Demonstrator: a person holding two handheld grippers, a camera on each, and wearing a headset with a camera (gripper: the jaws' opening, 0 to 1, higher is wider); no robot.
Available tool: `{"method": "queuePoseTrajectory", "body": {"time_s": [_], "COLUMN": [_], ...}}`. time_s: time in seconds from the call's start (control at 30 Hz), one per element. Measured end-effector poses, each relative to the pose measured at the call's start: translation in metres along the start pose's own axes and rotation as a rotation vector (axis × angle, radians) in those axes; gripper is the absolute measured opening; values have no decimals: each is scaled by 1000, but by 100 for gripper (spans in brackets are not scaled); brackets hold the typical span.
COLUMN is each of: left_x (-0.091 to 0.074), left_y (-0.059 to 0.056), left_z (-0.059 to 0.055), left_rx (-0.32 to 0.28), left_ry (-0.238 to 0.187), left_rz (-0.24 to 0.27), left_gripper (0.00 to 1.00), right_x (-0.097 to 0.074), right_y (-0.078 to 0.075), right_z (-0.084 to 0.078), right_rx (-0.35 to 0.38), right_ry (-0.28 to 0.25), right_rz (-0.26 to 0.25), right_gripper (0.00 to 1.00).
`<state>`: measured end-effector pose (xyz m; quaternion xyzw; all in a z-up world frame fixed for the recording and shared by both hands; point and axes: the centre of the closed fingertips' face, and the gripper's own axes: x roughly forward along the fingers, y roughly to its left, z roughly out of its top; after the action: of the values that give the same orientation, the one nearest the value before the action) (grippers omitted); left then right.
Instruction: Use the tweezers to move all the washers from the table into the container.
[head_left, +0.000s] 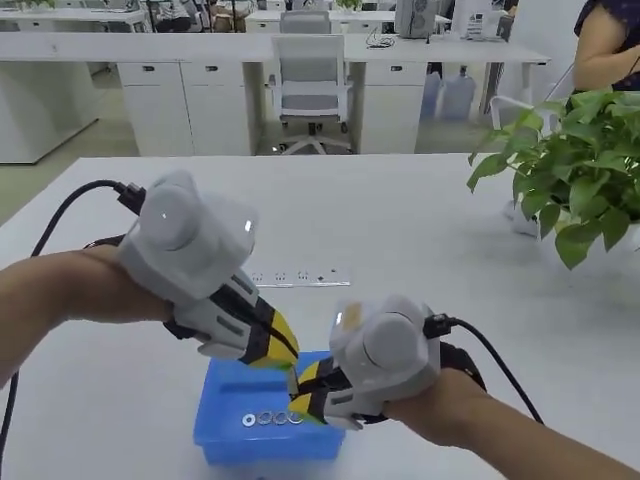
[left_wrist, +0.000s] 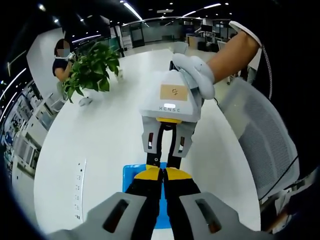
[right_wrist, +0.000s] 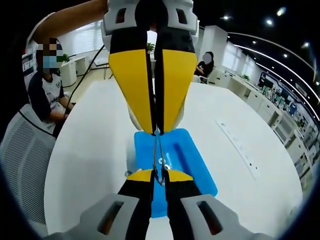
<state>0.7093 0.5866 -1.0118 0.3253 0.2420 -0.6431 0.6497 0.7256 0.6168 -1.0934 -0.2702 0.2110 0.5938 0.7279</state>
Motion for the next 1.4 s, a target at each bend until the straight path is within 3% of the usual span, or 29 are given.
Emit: {"method": "queuePoseTrajectory", "body": {"time_s": [0.33, 0.83, 1.4], "left_x": [14, 31, 43], "left_y": [13, 23, 27], "left_z": [-12, -26, -35], "left_rx": [-6, -21, -38], "left_ry": [7, 14, 10], "left_rz": [-6, -25, -44], "left_gripper": [5, 5, 5], "right_x": [9, 25, 33], "right_y": [-11, -18, -19], "right_z": [-15, -34, -47], "right_rx": [14, 34, 46], "right_ry": [13, 42, 66], "right_rz": [7, 22, 34], "right_gripper": [10, 10, 10]}}
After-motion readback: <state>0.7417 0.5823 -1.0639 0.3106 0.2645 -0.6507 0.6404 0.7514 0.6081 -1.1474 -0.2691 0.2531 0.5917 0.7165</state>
